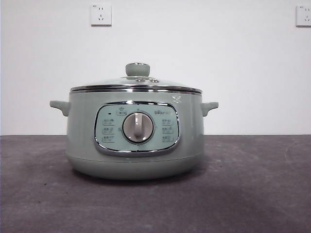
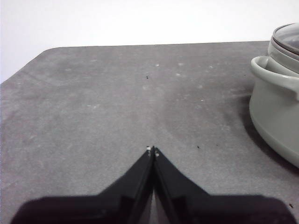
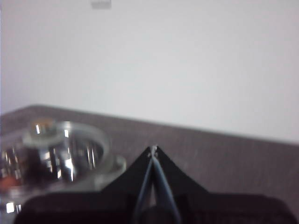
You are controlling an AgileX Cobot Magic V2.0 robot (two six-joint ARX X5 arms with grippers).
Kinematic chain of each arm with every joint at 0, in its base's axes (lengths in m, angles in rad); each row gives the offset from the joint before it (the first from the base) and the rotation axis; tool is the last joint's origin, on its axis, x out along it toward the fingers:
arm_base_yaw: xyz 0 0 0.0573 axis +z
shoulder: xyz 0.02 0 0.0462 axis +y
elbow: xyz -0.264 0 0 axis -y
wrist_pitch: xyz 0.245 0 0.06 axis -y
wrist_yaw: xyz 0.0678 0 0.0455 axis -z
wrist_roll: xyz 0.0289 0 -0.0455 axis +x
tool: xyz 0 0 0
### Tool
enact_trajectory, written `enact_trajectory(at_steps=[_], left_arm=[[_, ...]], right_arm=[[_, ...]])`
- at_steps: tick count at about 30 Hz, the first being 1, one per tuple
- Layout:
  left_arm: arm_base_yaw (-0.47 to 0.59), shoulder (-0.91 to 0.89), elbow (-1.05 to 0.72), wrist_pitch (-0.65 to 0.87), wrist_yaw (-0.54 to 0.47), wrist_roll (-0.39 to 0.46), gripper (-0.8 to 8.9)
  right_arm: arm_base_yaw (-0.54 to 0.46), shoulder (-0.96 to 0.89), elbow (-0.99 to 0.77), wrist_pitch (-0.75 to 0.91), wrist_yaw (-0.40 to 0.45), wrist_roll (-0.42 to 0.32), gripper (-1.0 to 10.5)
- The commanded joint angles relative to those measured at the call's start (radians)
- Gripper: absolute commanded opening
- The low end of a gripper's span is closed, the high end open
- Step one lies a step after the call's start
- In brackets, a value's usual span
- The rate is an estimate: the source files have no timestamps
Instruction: Pick up the egg,open the lid,put the egg in the pot,close the lid
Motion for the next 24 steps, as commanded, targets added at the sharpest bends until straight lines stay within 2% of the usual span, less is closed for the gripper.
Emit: enact_trajectory(at_steps=[1,5,8,18,22,24], left_arm=[[0.002,-0.003,-0.011,-0.006,0.0,-0.01,-0.03],[0.002,-0.003,-0.011,-0.006,0.0,-0.01,-0.03],[0.002,-0.003,-0.011,-0.006,0.0,-0.01,-0.03],[0.002,-0.003,-0.011,-0.006,0.0,-0.01,-0.03],[0.002,-0.003,-0.011,-0.006,0.0,-0.01,-0.03],[0.002,-0.003,-0.011,-0.006,0.0,-0.01,-0.03]], right_arm=[[-0.004,-0.063,-0.125,0.019,0.01,0.045,0.0],[-0.004,-0.148,-0.255,0.021,0.063,0.097,0.0],[-0.005,-0.167,-0.312,0.029,0.066,0.135,0.0],[-0.004,-0.167,-0.366,-0.015,0.053,0.142,0.0],[-0.003,-0.167,-0.366,-0.016,0.051,0.208,0.0],[-0.003,-0.167,-0.366,-0.016,0.054,0.203,0.0]])
